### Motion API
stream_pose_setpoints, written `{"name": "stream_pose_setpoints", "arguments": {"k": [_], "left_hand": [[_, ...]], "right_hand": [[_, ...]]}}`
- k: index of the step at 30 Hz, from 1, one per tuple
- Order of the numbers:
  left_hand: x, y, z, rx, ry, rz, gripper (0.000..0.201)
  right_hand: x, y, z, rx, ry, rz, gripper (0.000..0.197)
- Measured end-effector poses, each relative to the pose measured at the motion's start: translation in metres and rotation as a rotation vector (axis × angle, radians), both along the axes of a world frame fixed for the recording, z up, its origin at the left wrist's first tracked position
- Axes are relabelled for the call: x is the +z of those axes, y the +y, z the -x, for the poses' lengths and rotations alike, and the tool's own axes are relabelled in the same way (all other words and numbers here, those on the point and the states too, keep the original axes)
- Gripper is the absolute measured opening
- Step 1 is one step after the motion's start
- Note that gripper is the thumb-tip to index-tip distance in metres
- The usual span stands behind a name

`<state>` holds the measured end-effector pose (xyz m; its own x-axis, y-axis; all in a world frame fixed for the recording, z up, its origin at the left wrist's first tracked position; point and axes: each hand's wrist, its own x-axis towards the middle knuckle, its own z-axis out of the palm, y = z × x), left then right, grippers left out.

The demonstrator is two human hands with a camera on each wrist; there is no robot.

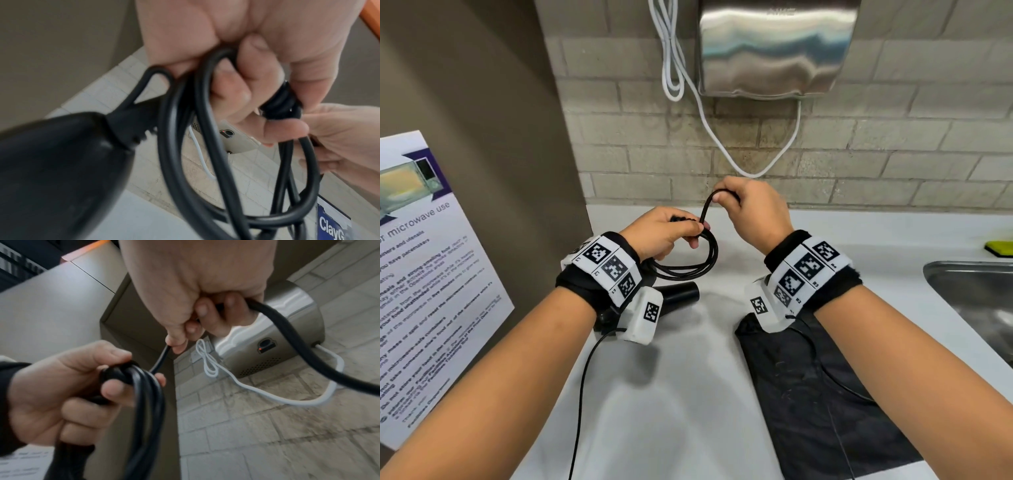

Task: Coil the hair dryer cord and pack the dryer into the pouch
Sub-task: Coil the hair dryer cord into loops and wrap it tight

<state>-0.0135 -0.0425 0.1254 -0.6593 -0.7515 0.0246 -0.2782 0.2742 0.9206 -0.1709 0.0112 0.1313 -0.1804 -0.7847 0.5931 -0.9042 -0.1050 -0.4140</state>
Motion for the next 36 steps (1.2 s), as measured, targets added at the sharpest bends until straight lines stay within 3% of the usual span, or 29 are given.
{"name": "stream_pose_setpoints", "arguments": {"k": [3,9,17,24,36], "left_hand": [[0.001,0.002,0.002,-0.018,-0.001,-0.03,0.018],[-0.003,0.0,0.006,0.139,0.173,-0.046,0.013],[-0.004,-0.006,0.008,0.247,0.305,-0.117,0.014],[-0.008,-0.002,0.01,0.214,0.356,-0.167,0.016],[-0.001,0.009,0.012,0.258,0.371,-0.043,0.002]], "right_hand": [[0.001,0.003,-0.007,0.032,-0.029,0.03,0.016],[-0.012,0.005,-0.004,0.088,-0.241,0.056,0.017],[-0.042,0.018,-0.012,0.224,-0.407,0.078,0.031],[-0.078,0.014,-0.037,0.249,-0.313,0.06,0.023],[-0.084,0.019,-0.021,0.262,-0.237,0.031,0.018]]}}
